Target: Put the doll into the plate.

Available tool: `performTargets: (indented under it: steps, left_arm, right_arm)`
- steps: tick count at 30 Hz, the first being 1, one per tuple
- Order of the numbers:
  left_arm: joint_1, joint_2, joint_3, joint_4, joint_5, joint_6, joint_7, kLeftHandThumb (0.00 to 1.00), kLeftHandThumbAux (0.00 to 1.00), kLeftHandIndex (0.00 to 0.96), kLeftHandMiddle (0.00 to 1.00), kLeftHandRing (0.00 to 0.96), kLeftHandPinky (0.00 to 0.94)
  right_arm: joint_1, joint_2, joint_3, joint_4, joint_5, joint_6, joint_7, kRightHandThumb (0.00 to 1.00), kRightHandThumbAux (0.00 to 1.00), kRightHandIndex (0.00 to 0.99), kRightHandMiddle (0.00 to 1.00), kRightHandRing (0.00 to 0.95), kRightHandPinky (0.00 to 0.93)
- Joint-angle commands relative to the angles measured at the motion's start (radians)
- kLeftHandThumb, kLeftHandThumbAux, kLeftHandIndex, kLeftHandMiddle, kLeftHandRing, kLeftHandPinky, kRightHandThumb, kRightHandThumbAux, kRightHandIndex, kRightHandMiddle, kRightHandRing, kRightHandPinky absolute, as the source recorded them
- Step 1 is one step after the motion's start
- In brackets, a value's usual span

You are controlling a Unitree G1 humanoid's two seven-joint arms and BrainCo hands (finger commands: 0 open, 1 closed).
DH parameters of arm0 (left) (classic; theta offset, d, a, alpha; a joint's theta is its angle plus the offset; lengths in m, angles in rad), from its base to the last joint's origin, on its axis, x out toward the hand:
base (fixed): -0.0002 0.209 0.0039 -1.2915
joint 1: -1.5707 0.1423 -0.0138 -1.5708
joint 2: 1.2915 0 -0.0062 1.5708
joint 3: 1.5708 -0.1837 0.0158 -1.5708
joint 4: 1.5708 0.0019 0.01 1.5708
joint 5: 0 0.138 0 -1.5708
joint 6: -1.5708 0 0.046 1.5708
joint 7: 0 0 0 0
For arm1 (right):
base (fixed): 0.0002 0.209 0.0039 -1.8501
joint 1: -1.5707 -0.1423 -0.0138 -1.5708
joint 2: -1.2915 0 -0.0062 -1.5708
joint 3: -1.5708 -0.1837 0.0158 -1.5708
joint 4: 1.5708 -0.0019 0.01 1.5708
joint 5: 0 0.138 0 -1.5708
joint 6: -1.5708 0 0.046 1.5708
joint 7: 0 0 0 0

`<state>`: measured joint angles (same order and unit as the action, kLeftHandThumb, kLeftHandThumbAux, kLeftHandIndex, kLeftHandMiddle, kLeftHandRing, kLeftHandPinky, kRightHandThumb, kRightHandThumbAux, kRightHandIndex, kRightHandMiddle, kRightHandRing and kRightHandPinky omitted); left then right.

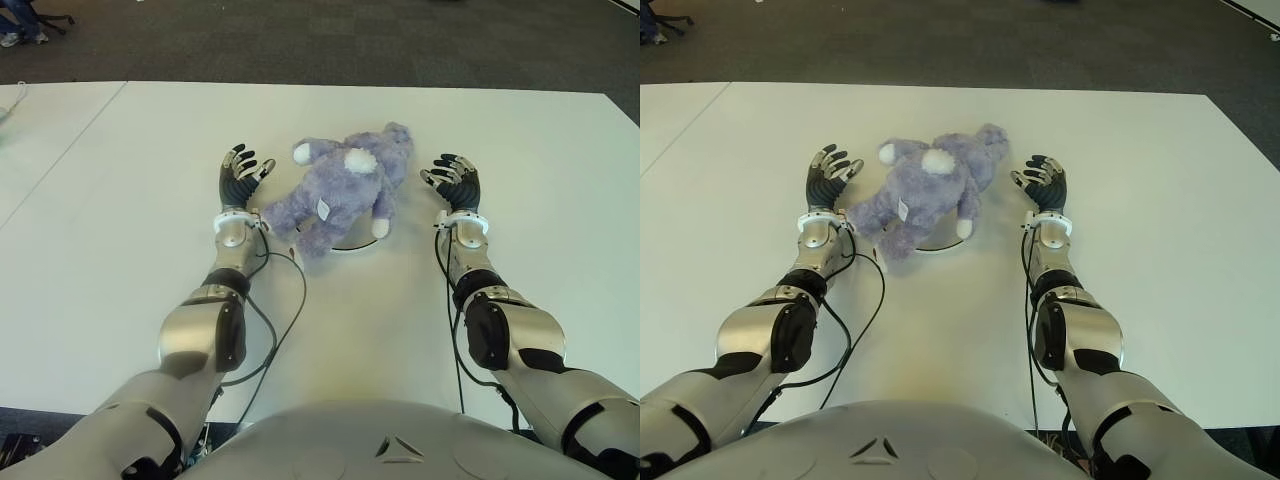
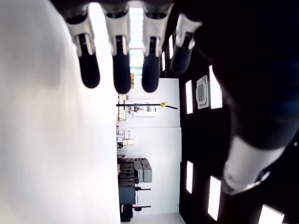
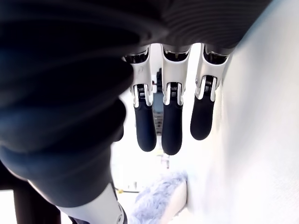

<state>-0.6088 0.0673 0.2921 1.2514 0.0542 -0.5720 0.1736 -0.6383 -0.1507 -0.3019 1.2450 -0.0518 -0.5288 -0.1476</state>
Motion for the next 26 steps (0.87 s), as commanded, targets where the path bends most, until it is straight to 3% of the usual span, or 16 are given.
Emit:
performTargets:
  steps: [1, 12, 26]
  left_arm:
    - [0.177, -0.046, 0.005, 0.11, -0.011, 0.144, -0.014, 0.053, 0.818, 0.176, 0.248, 0.257, 0.275]
    - [0.171, -0.04, -0.038, 0.111, 0.038, 0.16, 0.038, 0.301, 0.872, 0.196, 0.268, 0.288, 0.328]
    - [0.169, -0.039, -0.062, 0.108, 0.045, 0.157, 0.064, 0.347, 0.866, 0.199, 0.282, 0.306, 0.354]
  right_arm:
    - [0.177, 0.061, -0.006, 0.112, 0.009, 0.09, -0.001, 0.232, 0.923, 0.282, 0.332, 0.342, 0.329]
    - [0.176, 0.062, -0.005, 0.112, 0.008, 0.093, -0.001, 0.202, 0.913, 0.277, 0.333, 0.344, 0.344]
    - [0.176, 0.061, 0.004, 0.112, 0.003, 0.096, -0.012, 0.2, 0.924, 0.285, 0.331, 0.341, 0.333]
